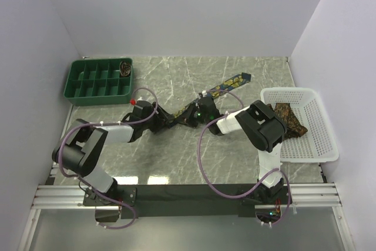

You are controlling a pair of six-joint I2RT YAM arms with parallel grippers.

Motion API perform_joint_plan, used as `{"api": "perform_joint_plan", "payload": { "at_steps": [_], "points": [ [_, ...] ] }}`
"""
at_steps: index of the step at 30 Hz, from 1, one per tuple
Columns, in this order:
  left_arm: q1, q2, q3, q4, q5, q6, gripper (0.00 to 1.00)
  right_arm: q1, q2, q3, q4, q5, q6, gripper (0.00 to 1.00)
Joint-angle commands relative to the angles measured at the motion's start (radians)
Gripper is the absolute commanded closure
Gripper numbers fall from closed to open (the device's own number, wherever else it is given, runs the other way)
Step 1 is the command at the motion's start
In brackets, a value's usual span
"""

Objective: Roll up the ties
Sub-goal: Roll the tie

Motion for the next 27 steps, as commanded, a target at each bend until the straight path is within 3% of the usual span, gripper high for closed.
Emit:
{"api": "perform_joint_plan", "payload": {
  "at_steps": [1, 2, 4, 9, 14, 22, 27],
  "points": [
    [-0.016, -0.009, -0.059, -0.062, 0.011, -0.003, 0.23, 0.005, 0.051, -0.048, -0.093, 0.044, 0.002, 1.00],
    [-0.016, -0.037, -0.051, -0.084, -0.003, 0.017, 0.09, 0.005, 0.051, -0.039, -0.104, 0.041, -0.013, 1.00],
    [-0.014, -0.075, -0.034, -0.142, -0.049, 0.113, 0.00, 0.005, 0.048, -0.028, -0.145, 0.047, -0.039, 1.00],
    [-0.069, -0.210, 0.076, -0.340, -0.227, 0.499, 0.01, 0.005, 0.040, 0.004, -0.204, 0.037, -0.091, 1.00],
    [-0.134, -0.215, 0.168, -0.420, -0.232, 0.791, 0.01, -0.001, 0.048, 0.029, -0.233, 0.029, -0.120, 1.00],
    [-0.163, -0.034, 0.292, -0.503, -0.281, 1.051, 0.00, -0.012, 0.057, 0.046, -0.244, -0.005, -0.145, 1.00],
    [-0.163, 0.024, 0.345, -0.500, -0.204, 1.132, 0.01, -0.013, 0.055, 0.055, -0.248, -0.013, -0.160, 1.00]
  ]
}}
